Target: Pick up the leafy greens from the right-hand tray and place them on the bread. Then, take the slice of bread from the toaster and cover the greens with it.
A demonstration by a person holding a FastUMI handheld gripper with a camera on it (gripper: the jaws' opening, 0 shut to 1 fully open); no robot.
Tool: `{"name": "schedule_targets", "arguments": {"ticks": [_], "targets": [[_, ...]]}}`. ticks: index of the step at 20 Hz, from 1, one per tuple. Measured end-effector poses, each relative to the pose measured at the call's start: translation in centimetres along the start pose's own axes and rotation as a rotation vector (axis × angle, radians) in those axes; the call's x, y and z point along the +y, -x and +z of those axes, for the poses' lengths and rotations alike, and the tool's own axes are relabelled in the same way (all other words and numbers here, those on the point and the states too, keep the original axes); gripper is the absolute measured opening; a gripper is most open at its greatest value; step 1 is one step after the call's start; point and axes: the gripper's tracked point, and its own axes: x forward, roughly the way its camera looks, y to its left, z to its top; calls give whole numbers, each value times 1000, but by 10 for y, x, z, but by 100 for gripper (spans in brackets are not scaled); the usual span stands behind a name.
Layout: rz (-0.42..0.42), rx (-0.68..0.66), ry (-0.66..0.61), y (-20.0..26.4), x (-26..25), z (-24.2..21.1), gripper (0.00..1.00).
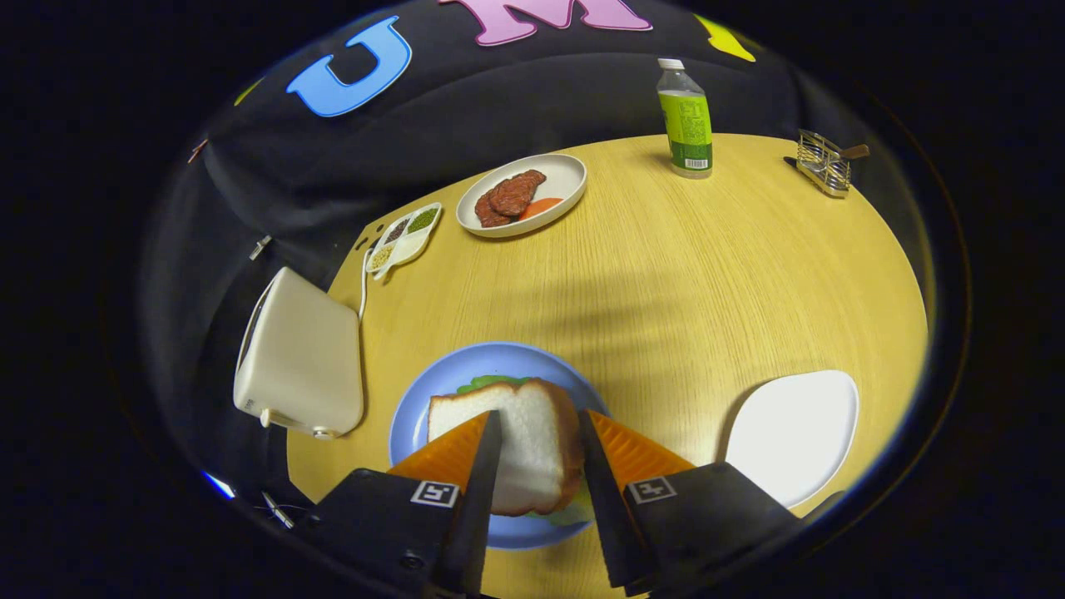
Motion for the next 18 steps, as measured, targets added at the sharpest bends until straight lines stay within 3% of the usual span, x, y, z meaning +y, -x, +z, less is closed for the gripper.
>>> {"name": "schedule_targets", "arguments": {"ticks": [9,15,18], "targets": [[18,-131,71,41,0,28,75],[28,-301,138,115,3,71,97],[28,-384,187,158,6,91,98]]}}
